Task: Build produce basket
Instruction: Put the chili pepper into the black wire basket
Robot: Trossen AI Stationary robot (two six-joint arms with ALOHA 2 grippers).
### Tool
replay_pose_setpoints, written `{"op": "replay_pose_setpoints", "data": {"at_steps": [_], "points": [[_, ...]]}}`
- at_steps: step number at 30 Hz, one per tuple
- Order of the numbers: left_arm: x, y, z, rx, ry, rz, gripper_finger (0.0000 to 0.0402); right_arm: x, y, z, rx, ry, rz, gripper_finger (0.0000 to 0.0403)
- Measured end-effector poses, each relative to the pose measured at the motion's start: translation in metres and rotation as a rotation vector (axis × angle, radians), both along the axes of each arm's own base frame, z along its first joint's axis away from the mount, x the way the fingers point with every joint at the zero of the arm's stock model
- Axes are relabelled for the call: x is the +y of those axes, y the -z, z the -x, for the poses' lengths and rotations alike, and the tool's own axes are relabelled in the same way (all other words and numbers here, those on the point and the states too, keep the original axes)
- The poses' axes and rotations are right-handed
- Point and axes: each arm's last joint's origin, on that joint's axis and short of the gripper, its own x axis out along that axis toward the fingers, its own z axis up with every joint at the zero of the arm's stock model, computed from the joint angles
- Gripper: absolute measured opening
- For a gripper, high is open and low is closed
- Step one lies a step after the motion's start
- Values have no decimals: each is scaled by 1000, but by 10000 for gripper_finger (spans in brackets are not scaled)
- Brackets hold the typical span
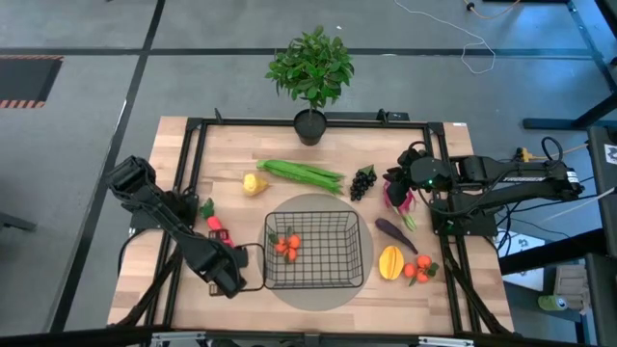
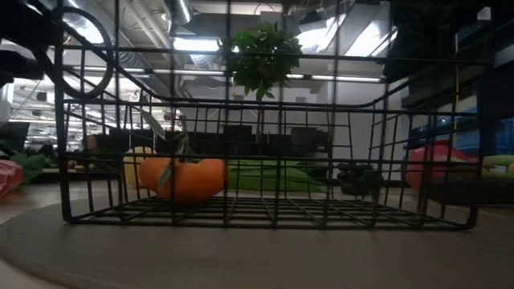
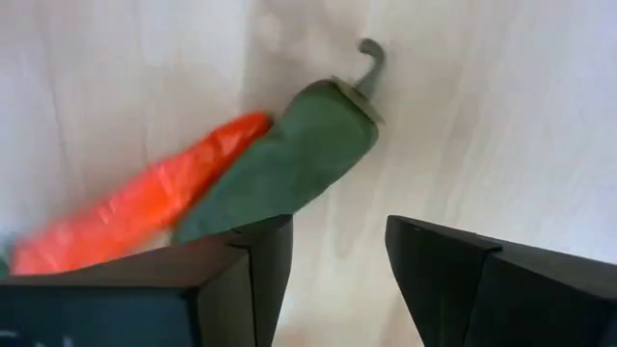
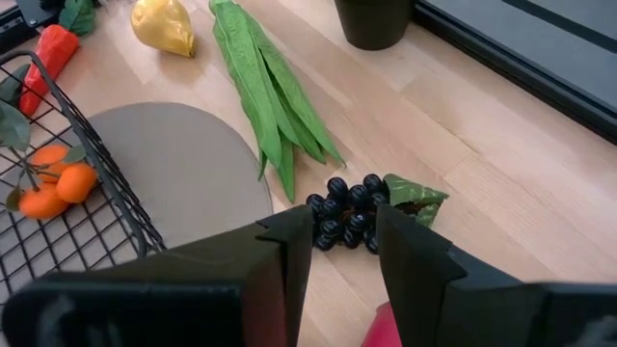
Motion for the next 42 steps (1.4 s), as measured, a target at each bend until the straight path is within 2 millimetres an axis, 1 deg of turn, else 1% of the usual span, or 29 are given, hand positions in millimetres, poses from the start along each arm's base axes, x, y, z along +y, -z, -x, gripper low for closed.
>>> {"op": "replay_pose_setpoints", "data": {"at_steps": [2,4,9,17,21,25,27,30,33,37,42], "points": [[1,2,1,-1,116,-21,158,0,0,0,0,0,0,110],[1,4,1,-3,197,-29,158,0,0,0,0,0,0,110],[4,7,2,-12,313,-92,158,0,0,0,0,0,0,110],[3,7,3,-33,326,-135,158,0,0,0,0,0,0,110],[3,16,4,-6,340,-156,158,0,0,0,0,0,0,110],[6,24,11,20,361,-183,158,0,0,0,0,0,0,110],[8,28,14,26,335,-187,158,0,0,0,0,0,0,110],[10,31,16,23,228,-189,158,0,0,0,0,1,0,110],[8,32,19,14,151,-183,158,0,0,0,0,1,-1,110],[4,32,24,22,125,-167,158,0,0,0,0,1,-1,110],[-2,32,30,3,-48,-146,158,0,0,0,0,1,-1,110]]}}
